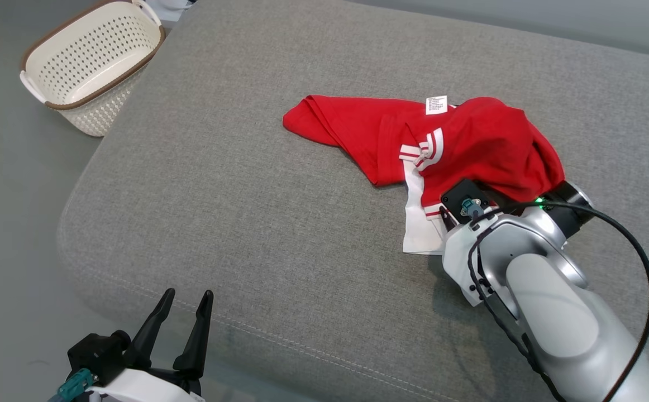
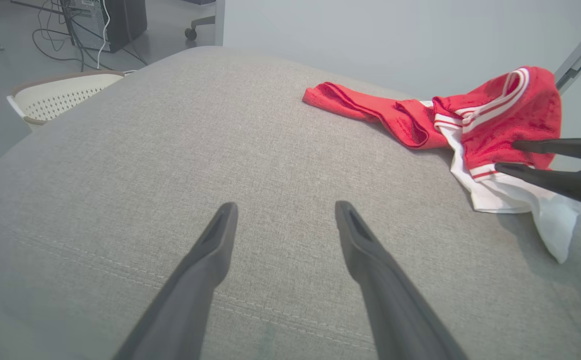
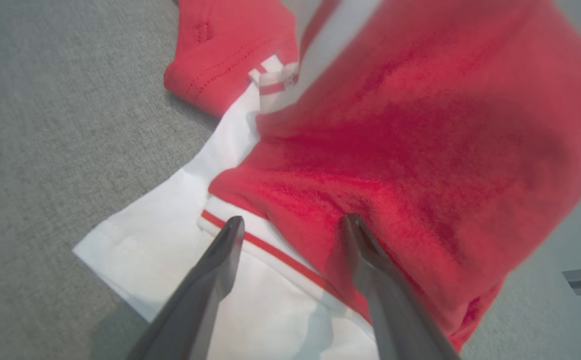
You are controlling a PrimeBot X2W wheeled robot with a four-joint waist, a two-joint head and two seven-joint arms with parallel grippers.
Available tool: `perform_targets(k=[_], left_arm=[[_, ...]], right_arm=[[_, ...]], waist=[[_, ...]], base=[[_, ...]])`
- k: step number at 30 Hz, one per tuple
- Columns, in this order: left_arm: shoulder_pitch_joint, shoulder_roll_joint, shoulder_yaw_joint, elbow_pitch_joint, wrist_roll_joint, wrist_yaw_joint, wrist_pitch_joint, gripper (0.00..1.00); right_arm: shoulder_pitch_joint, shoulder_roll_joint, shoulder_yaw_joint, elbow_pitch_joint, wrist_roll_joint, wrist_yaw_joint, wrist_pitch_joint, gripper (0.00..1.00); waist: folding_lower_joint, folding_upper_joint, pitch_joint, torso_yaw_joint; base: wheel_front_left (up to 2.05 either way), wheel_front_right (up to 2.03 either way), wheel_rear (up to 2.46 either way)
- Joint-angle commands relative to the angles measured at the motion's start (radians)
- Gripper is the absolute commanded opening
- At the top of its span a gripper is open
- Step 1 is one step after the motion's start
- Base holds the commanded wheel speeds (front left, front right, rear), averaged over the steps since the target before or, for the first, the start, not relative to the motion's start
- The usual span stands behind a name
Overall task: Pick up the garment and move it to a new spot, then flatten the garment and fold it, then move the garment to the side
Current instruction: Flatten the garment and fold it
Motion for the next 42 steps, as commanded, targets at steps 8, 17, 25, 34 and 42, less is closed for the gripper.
perform_targets(k=[8, 17, 25, 34, 42], left_arm=[[-0.047, 0.026, 0.019, 0.007, -0.037, -0.007, -0.005, 1.00], [-0.050, 0.026, 0.017, 0.015, -0.045, -0.007, -0.005, 1.00], [-0.029, 0.032, 0.021, 0.002, -0.031, -0.007, -0.005, 1.00], [-0.005, 0.032, 0.028, -0.028, -0.009, -0.007, -0.005, 1.00], [0.012, 0.041, 0.015, -0.046, -0.004, -0.007, -0.005, 1.00]], right_arm=[[-0.088, 0.017, 0.076, 0.054, -0.076, 0.000, 0.122, 1.00], [-0.104, 0.017, 0.020, 0.070, -0.064, 0.000, 0.117, 0.00], [-0.151, 0.017, -0.134, -0.063, 0.037, 0.000, -0.101, 0.00], [-0.020, 0.017, -0.582, -0.134, -0.003, 0.000, -0.196, 0.00], [0.192, 0.017, -0.857, -0.084, -0.051, 0.000, -0.234, 1.00]], waist=[[0.0000, 0.0000, 0.025, 0.045], [0.0000, 0.0000, 0.021, 0.060], [0.0000, 0.0000, -0.007, 0.001], [0.0000, 0.0000, -0.034, -0.078], [0.0000, 0.0000, -0.045, -0.134]], base=[[0.00, 0.00, 0.00], [0.00, 0.00, 0.00], [0.00, 0.00, 0.00], [0.00, 0.00, 0.00], [0.00, 0.00, 0.00]])
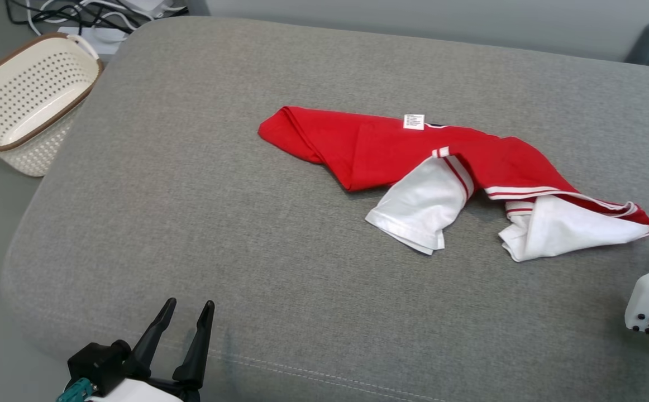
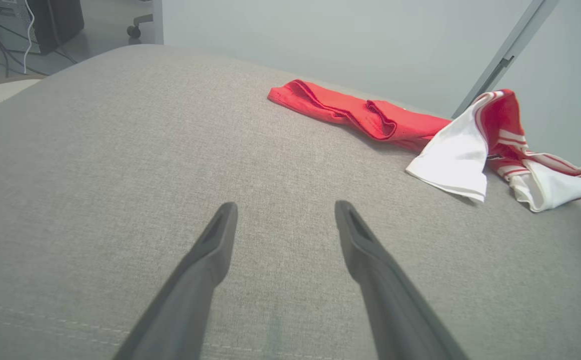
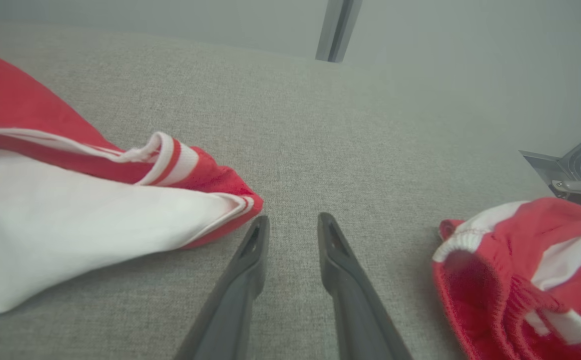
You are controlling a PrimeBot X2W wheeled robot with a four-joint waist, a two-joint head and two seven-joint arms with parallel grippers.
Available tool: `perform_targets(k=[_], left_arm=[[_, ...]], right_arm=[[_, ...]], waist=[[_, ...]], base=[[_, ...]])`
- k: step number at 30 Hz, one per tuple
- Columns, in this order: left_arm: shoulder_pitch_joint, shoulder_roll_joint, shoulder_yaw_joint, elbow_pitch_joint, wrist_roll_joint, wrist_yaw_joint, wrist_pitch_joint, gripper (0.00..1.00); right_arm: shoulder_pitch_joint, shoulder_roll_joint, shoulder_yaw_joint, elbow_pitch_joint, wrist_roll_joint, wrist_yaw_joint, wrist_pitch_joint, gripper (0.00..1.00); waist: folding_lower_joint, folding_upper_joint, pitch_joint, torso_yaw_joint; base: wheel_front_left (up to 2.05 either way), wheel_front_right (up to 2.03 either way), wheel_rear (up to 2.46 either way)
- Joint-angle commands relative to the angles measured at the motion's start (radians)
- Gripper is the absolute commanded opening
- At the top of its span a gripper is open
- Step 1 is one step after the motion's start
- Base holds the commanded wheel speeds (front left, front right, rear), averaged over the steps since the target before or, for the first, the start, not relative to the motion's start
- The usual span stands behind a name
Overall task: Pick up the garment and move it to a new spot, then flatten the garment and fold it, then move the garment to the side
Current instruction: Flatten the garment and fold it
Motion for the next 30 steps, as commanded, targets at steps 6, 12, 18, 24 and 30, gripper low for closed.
perform_targets(k=[6, 12, 18, 24, 30], left_arm=[[-0.017, 0.025, 0.027, -0.052, 0.015, -0.007, -0.006, 1.00], [-0.026, 0.013, -0.001, -0.059, 0.023, -0.007, -0.006, 1.00], [-0.030, 0.016, -0.029, -0.047, 0.011, -0.007, -0.006, 1.00], [-0.029, 0.019, -0.030, -0.022, -0.013, -0.007, -0.006, 1.00], [-0.048, 0.016, -0.053, -0.019, -0.040, -0.007, -0.006, 1.00]], right_arm=[[-0.028, -0.007, 0.081, -0.033, 0.031, 0.000, -0.158, 1.00], [-0.055, -0.007, 0.513, -0.029, 0.222, 0.000, -0.195, 1.00], [-0.080, -0.007, 0.802, -0.018, 0.334, 0.000, -0.116, 1.00], [-0.126, -0.007, 0.953, 0.039, 0.331, 0.000, 0.017, 1.00], [-0.180, -0.007, 0.935, 0.115, 0.239, 0.000, 0.150, 1.00]], waist=[[0.0000, -0.0001, -0.023, -0.057], [0.0000, -0.0001, -0.028, -0.057], [0.0000, -0.0001, -0.020, 0.015], [0.0000, -0.0001, -0.001, 0.108], [0.0000, -0.0001, 0.022, 0.175]], base=[[0.00, 0.00, 0.00], [0.00, 0.00, 0.00], [0.00, 0.00, 0.00], [0.00, 0.00, 0.00], [0.00, 0.00, 0.00]])
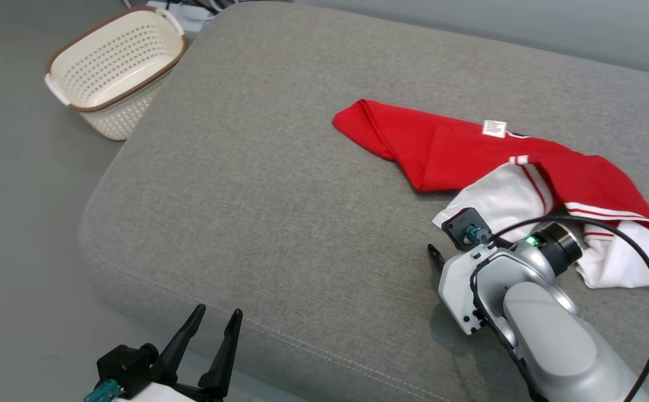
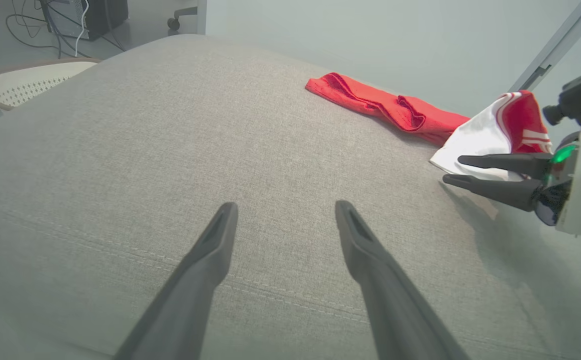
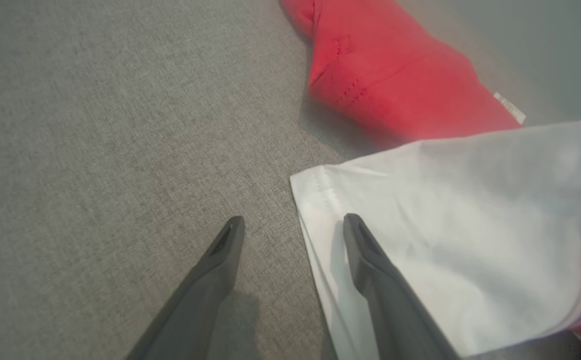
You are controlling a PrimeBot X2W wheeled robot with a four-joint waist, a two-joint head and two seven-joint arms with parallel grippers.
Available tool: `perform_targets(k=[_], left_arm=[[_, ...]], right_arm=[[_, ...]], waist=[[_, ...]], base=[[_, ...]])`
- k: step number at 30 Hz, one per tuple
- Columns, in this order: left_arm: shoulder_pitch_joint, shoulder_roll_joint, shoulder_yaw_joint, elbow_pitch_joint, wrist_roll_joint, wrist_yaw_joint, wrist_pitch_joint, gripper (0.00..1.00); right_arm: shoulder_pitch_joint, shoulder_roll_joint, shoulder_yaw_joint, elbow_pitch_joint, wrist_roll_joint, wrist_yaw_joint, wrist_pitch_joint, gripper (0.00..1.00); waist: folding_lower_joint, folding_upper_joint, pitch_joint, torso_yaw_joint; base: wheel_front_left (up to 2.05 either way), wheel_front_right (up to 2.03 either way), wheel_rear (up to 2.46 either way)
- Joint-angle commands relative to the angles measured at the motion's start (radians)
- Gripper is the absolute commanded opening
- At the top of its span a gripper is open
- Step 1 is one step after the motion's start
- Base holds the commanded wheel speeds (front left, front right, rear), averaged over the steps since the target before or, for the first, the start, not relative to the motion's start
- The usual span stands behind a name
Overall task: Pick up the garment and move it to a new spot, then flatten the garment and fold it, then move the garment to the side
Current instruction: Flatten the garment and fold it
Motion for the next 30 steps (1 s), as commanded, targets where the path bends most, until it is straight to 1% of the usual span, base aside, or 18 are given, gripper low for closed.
perform_targets(k=[1, 6, 9, 10, 11, 12, 13, 17, 21, 24, 26, 27, 28, 30], left_arm=[[-0.046, 0.018, 0.029, -0.018, -0.020, -0.007, -0.006, 1.00], [-0.057, 0.017, 0.022, -0.019, -0.031, -0.007, -0.006, 1.00], [-0.064, 0.019, 0.016, -0.020, -0.036, -0.007, -0.006, 1.00], [-0.067, 0.020, 0.015, -0.020, -0.038, -0.007, -0.006, 1.00], [-0.069, 0.021, 0.013, -0.020, -0.040, -0.007, -0.006, 1.00], [-0.070, 0.022, 0.013, -0.020, -0.041, -0.007, -0.006, 1.00], [-0.071, 0.024, 0.012, -0.020, -0.043, -0.007, -0.006, 1.00], [-0.071, 0.032, 0.015, -0.018, -0.046, -0.007, -0.006, 1.00], [-0.067, 0.041, 0.019, -0.014, -0.044, -0.007, -0.006, 1.00], [-0.069, 0.043, 0.014, -0.016, -0.042, -0.007, -0.006, 1.00], [-0.072, 0.048, 0.009, -0.020, -0.042, -0.007, -0.006, 1.00], [-0.072, 0.048, 0.009, -0.020, -0.042, -0.007, -0.006, 1.00], [-0.075, 0.052, 0.000, -0.020, -0.042, -0.007, -0.006, 1.00], [-0.084, 0.061, -0.025, -0.020, -0.039, -0.007, -0.006, 1.00]], right_arm=[[-0.020, 0.015, 0.005, -0.014, -0.017, 0.000, 0.017, 1.00], [-0.032, 0.015, -0.034, 0.003, -0.083, 0.000, 0.084, 1.00], [-0.030, 0.015, -0.102, 0.014, -0.134, 0.000, 0.121, 1.00], [-0.028, 0.015, -0.124, 0.017, -0.154, 0.000, 0.132, 0.91], [-0.024, 0.015, -0.145, 0.020, -0.169, 0.000, 0.144, 0.49], [-0.020, 0.015, -0.160, 0.020, -0.180, 0.000, 0.149, 0.17], [-0.016, 0.015, -0.174, 0.021, -0.186, 0.000, 0.156, 0.00], [-0.016, 0.015, -0.209, -0.007, -0.162, 0.000, 0.114, 0.00], [-0.068, 0.015, -0.207, -0.062, -0.092, 0.000, 0.014, 0.00], [-0.147, 0.015, -0.234, -0.111, -0.043, 0.000, -0.074, 0.00], [-0.220, 0.015, -0.274, -0.124, -0.079, 0.000, -0.116, 0.00], [-0.220, 0.015, -0.274, -0.124, -0.079, 0.000, -0.116, 0.00], [-0.257, 0.015, -0.312, -0.127, -0.103, 0.000, -0.133, 0.00], [-0.328, 0.015, -0.397, -0.123, -0.188, 0.000, -0.147, 0.00]], waist=[[0.0000, 0.0000, 0.017, 0.026], [0.0000, 0.0000, 0.030, 0.040], [0.0000, 0.0000, 0.036, 0.045], [0.0000, 0.0000, 0.038, 0.046], [0.0000, 0.0000, 0.039, 0.048], [0.0000, 0.0000, 0.041, 0.049], [0.0000, 0.0000, 0.042, 0.050], [0.0000, 0.0000, 0.046, 0.045], [0.0000, 0.0000, 0.051, 0.029], [0.0000, 0.0000, 0.055, 0.020], [0.0000, 0.0000, 0.062, 0.014], [0.0000, 0.0000, 0.062, 0.014], [0.0000, 0.0000, 0.068, 0.014], [0.0000, 0.0000, 0.079, 0.020]], base=[[0.00, 0.00, 0.00], [0.00, 0.00, 0.00], [0.00, 0.00, 0.00], [0.00, 0.00, 0.00], [0.00, 0.00, 0.00], [0.00, 0.00, 0.00], [0.00, 0.00, 0.00], [0.00, 0.00, 0.00], [0.00, 0.00, 0.00], [0.00, 0.00, 0.00], [0.00, 0.00, 0.00], [0.00, 0.00, 0.00], [0.00, 0.00, 0.00], [0.00, 0.00, 0.00]])
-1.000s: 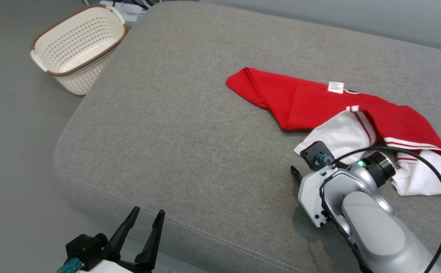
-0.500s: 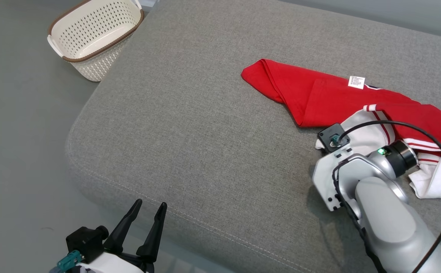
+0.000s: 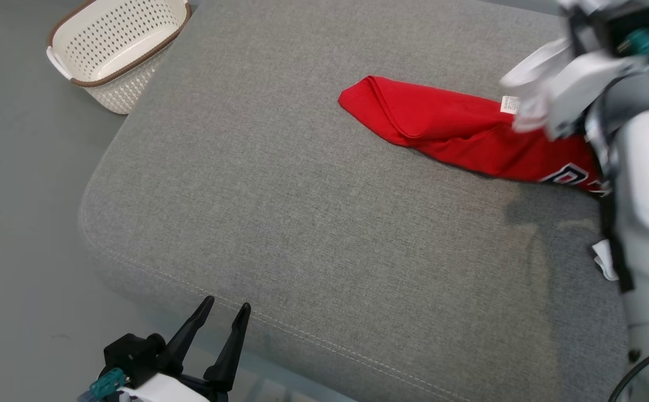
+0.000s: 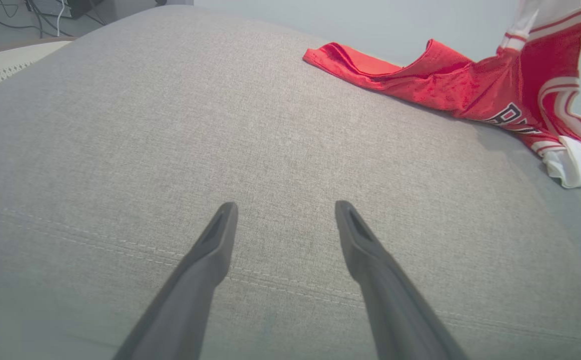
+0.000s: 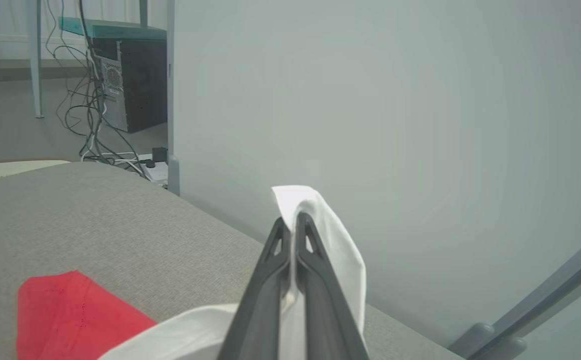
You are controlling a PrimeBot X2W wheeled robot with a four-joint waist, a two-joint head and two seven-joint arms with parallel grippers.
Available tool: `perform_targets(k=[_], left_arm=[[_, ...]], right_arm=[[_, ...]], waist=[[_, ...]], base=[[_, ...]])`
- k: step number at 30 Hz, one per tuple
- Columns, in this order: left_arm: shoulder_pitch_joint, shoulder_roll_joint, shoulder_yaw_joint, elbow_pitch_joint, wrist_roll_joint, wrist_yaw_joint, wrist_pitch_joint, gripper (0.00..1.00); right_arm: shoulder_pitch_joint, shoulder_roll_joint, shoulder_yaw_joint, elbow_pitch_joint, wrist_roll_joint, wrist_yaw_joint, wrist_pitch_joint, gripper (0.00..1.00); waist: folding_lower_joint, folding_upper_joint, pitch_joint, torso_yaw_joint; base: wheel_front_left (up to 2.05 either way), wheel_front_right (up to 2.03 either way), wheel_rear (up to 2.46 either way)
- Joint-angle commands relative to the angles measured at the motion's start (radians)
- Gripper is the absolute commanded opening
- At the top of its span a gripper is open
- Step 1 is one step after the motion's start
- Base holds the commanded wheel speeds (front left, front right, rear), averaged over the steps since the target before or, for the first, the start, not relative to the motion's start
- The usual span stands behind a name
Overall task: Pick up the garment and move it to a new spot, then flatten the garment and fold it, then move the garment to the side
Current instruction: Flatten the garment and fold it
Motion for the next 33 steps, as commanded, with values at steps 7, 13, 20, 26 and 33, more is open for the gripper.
perform_targets(k=[7, 13, 20, 26, 33], left_arm=[[-0.066, 0.040, -0.043, -0.020, -0.012, -0.007, -0.006, 1.00], [-0.058, 0.047, -0.078, -0.017, -0.029, -0.007, -0.006, 1.00], [-0.038, 0.039, -0.044, -0.026, -0.021, -0.007, -0.006, 1.00], [-0.022, 0.036, -0.025, -0.043, 0.008, -0.007, -0.006, 1.00], [0.012, 0.039, -0.022, -0.047, 0.031, -0.007, -0.006, 1.00]], right_arm=[[-0.073, 0.013, -0.385, -0.033, -0.294, -0.004, 0.040, 0.22], [-0.004, 0.013, -0.636, -0.078, -0.368, -0.004, 0.073, 1.00], [0.073, 0.013, -0.530, 0.084, -0.247, -0.004, -0.148, 1.00], [0.238, 0.013, -0.290, 0.204, -0.040, -0.004, -0.261, 1.00], [0.400, 0.013, -0.165, 0.209, 0.180, -0.004, -0.296, 1.00]], waist=[[0.0000, -0.0001, 0.026, 0.071], [0.0000, -0.0001, 0.020, 0.103], [0.0000, -0.0001, -0.023, 0.014], [0.0000, -0.0001, -0.068, -0.088], [0.0000, -0.0001, -0.095, -0.168]], base=[[0.00, 0.00, 0.00], [0.00, 0.00, 0.00], [0.00, 0.00, 0.00], [0.00, 0.00, 0.00], [0.00, 0.00, 0.00]])
